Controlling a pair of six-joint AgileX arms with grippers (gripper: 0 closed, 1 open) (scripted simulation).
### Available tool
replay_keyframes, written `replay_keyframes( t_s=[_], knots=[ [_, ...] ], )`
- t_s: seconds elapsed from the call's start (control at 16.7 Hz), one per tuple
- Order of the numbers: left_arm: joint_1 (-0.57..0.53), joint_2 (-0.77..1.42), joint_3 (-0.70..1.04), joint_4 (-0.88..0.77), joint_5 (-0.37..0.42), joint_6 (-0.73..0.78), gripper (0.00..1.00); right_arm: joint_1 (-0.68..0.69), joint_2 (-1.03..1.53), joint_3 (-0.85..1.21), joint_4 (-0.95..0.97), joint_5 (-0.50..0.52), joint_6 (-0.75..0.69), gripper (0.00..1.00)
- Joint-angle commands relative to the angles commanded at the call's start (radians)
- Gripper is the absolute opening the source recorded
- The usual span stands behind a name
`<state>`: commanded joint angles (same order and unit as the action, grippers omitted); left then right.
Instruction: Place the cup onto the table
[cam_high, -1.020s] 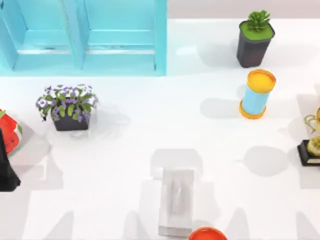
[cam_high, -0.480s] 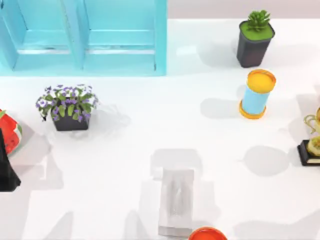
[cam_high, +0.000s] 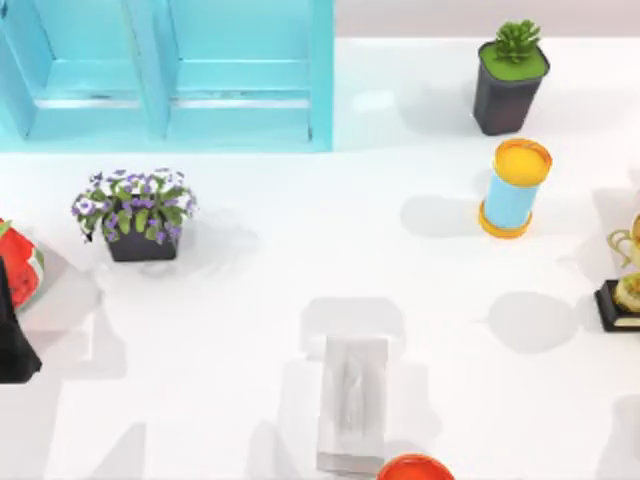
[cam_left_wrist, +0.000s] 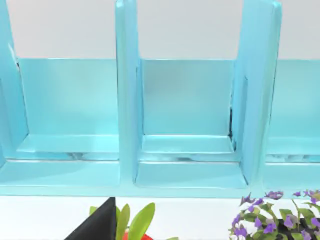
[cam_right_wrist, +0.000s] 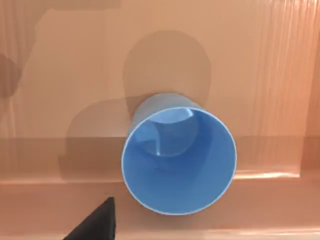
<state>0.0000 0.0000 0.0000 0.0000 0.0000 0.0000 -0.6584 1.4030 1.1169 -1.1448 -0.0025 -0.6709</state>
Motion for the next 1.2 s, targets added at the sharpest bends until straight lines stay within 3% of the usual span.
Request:
replay_keyframes(
  t_s=[0.24, 0.66, 1.2],
  knots=[
    [0.000, 0.000, 0.000, 0.000, 0.000, 0.000, 1.00, -0.061, 0.116, 0.090, -0.106, -0.002, -0.053, 1.00],
    [0.000, 0.000, 0.000, 0.000, 0.000, 0.000, 1.00, -0.061, 0.122, 0.079, -0.094, -0.002, -0.052, 1.00],
    [0.000, 0.000, 0.000, 0.000, 0.000, 0.000, 1.00, -0.053, 0.218, -0.171, 0.253, -0.002, -0.043, 1.00]
  ],
)
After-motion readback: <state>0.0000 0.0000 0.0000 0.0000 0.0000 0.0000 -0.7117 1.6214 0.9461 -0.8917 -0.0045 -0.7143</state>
